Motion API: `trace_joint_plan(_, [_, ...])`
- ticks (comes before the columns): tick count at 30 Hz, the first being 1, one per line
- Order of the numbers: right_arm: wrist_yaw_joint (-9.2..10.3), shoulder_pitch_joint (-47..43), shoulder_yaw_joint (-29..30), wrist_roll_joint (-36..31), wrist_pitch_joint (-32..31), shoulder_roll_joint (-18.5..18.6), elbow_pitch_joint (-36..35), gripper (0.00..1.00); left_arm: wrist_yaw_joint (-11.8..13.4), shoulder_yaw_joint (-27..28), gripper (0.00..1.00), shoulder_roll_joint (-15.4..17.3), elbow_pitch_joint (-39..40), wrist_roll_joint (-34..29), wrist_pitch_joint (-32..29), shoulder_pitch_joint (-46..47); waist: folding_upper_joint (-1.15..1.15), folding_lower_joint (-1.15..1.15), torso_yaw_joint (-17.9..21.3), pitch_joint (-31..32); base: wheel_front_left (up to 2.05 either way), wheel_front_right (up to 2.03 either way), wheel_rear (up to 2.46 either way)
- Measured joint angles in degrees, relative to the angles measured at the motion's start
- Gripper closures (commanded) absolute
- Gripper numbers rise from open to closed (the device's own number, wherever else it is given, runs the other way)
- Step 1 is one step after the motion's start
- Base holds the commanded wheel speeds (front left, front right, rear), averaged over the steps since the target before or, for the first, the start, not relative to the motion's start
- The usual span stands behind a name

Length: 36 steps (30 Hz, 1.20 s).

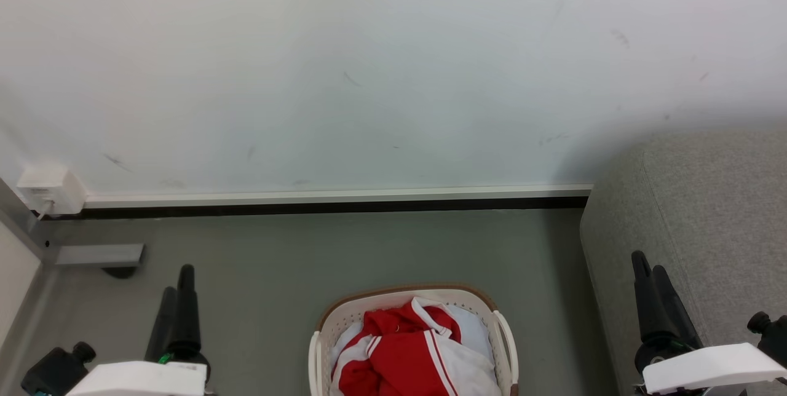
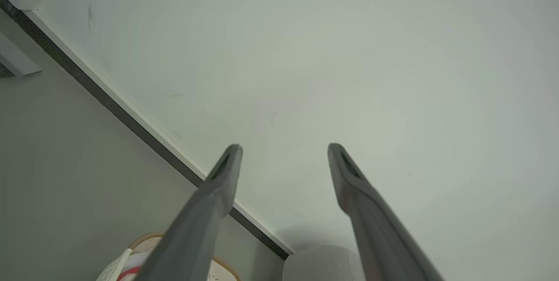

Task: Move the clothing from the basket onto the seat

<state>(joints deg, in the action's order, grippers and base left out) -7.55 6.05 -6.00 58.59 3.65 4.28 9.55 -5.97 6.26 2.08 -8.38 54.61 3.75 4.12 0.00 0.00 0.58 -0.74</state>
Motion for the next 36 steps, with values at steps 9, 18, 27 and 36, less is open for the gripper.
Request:
trace_joint_plan(9, [0.00,-0.01,0.26,-9.37,1.71,-0.16,0.11,0.00,0.99,-1.69,0.00,0.12,0.47,-11.91,1.52,-0.57,0.00,0.00,-0.16,0.28,0.00,0.00,0.00])
trace_joint_plan(18, [0.00,-0.01,0.14,-15.95,3.18,-0.43,0.41,0.00,1.31,-2.12,0.00,0.19,0.43,-18.86,3.02,-0.92,0.00,0.00,-0.23,0.50,0.00,0.00,0.00])
trace_joint_plan(27, [0.00,-0.01,-1.30,-21.06,4.59,-0.13,0.63,0.00,1.57,-2.47,0.00,0.24,0.76,-25.03,4.49,-1.22,0.00,0.00,-0.35,0.62,0.00,0.00,0.00])
trace_joint_plan(36, [0.00,-0.01,-1.87,-25.79,5.89,-0.04,0.53,0.00,1.98,-2.54,0.00,0.32,1.05,-29.91,5.60,-1.31,0.00,0.00,-0.38,0.64,0.00,0.00,0.00])
